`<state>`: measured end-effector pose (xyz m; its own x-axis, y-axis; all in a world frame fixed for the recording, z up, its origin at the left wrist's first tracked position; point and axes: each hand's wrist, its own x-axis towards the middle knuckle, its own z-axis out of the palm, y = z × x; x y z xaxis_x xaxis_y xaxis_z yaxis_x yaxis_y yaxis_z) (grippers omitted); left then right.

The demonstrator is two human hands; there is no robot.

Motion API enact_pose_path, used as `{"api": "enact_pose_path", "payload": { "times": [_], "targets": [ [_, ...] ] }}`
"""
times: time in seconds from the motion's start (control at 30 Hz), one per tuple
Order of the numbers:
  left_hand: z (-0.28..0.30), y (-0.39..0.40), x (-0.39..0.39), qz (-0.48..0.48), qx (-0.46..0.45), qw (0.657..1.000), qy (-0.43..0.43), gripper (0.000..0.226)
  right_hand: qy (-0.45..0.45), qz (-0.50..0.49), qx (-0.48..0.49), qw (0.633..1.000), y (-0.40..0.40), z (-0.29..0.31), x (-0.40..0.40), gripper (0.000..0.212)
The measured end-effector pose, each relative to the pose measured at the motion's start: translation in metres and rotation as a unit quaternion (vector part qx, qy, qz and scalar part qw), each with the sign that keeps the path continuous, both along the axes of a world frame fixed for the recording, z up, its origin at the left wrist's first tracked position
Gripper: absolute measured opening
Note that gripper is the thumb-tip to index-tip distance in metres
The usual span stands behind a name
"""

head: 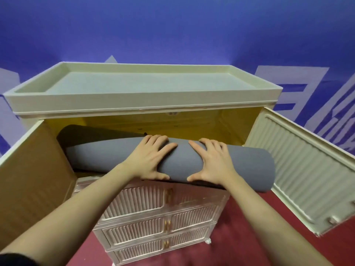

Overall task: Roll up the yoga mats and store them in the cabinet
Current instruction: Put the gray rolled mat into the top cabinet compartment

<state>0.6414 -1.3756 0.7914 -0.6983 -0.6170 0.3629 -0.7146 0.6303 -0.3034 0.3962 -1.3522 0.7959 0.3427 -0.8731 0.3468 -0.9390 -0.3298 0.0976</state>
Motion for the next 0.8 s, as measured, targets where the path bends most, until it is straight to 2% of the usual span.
{"api": "enact_pose_path", "payload": {
  "times": [0.07, 0.13, 0.3, 0.43, 0.53, 0.6, 0.7, 0.8],
  "targets": [
    [-0.005, -0.002, -0.001, -0.023, -0.02, 0.999, 0.025, 0.081, -0.038, 0.029, -0.028, 0.998, -0.009, 0.0, -0.005, 0.104],
    [-0.008, -0.004, -0.004, -0.014, -0.021, 0.999, 0.041, 0.077, -0.061, 0.049, -0.055, 0.995, -0.014, -0.002, -0.009, 0.095],
    [-0.012, -0.012, -0.017, 0.068, -0.011, 0.998, 0.01, 0.102, -0.039, 0.044, -0.069, 0.996, -0.019, -0.004, -0.011, 0.087],
    [-0.011, -0.019, -0.023, 0.099, 0.004, 0.995, 0.008, 0.115, -0.006, 0.022, -0.025, 0.999, -0.021, 0.001, -0.01, 0.103],
    [-0.009, -0.02, -0.019, 0.088, 0.002, 0.996, 0.01, 0.116, 0.08, 0.039, -0.018, 0.996, -0.024, 0.004, -0.015, 0.125],
    [-0.009, -0.018, -0.016, 0.079, -0.005, 0.997, -0.018, 0.125, 0.117, 0.041, -0.011, 0.992, -0.023, 0.003, -0.016, 0.132],
    [-0.013, -0.013, -0.014, 0.073, -0.011, 0.995, -0.063, 0.133, 0.139, 0.039, -0.012, 0.989, -0.021, -0.003, -0.016, 0.137],
    [-0.014, -0.007, -0.015, 0.058, -0.035, 0.996, -0.054, 0.128, 0.121, 0.046, -0.032, 0.991, -0.019, -0.008, -0.019, 0.132]
  ]
}}
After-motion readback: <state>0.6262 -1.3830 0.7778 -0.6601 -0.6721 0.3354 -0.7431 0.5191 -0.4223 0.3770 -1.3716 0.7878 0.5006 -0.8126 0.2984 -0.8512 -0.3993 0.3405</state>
